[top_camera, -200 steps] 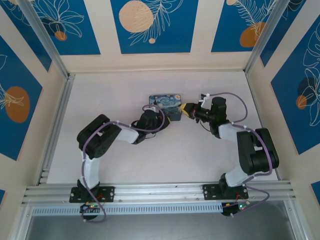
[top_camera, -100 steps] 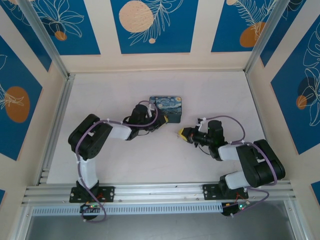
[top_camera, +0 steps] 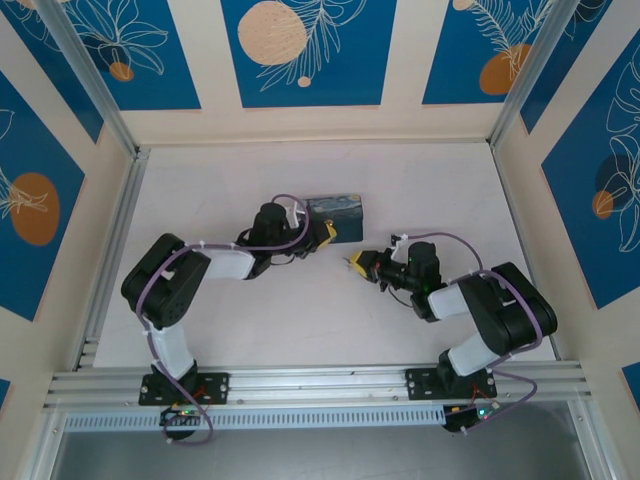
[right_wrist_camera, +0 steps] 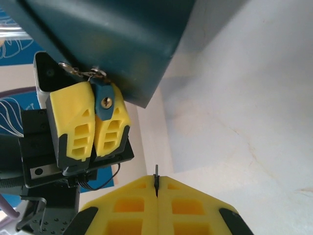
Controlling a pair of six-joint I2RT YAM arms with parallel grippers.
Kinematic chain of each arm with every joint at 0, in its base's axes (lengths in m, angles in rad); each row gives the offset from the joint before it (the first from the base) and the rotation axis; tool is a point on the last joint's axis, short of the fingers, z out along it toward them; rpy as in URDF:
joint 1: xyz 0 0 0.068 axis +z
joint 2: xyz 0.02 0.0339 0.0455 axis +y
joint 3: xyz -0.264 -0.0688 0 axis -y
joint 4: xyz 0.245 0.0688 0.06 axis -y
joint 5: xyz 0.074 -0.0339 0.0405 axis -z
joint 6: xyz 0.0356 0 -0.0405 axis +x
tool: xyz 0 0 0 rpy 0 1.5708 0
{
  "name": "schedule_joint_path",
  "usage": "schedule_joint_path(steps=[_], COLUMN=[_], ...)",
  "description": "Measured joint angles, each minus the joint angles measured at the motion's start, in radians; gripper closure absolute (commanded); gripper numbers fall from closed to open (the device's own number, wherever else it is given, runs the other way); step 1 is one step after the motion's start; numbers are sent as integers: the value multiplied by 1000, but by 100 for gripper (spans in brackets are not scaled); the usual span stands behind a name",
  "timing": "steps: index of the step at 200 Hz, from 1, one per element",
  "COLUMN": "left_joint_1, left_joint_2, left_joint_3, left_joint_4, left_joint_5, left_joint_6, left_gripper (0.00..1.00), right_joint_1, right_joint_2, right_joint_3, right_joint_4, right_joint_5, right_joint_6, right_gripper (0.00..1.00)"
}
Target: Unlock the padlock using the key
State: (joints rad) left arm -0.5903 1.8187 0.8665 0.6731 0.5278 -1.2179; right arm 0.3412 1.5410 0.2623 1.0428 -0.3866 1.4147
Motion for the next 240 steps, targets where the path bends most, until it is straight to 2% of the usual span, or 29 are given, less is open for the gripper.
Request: schedule_joint_path(steps=[63,159,240], left_joint_1=[15,19,19], left_joint_2=[-21,-21,-21], left_joint_3=[-13,-16,-16], left_joint_4=[3,71,94], left_joint_5=[29,49,49], left_joint_6=[-23,-109,-135], left_gripper=[100,100,100], right_joint_1=[13,33,32], right_joint_2=[12,10,97], right_joint_3=[21,84,96], right_joint_4=[74,124,206], right_joint_5=[36,77,82], right_joint_6=[69,82,112], right_gripper=[100,100,100])
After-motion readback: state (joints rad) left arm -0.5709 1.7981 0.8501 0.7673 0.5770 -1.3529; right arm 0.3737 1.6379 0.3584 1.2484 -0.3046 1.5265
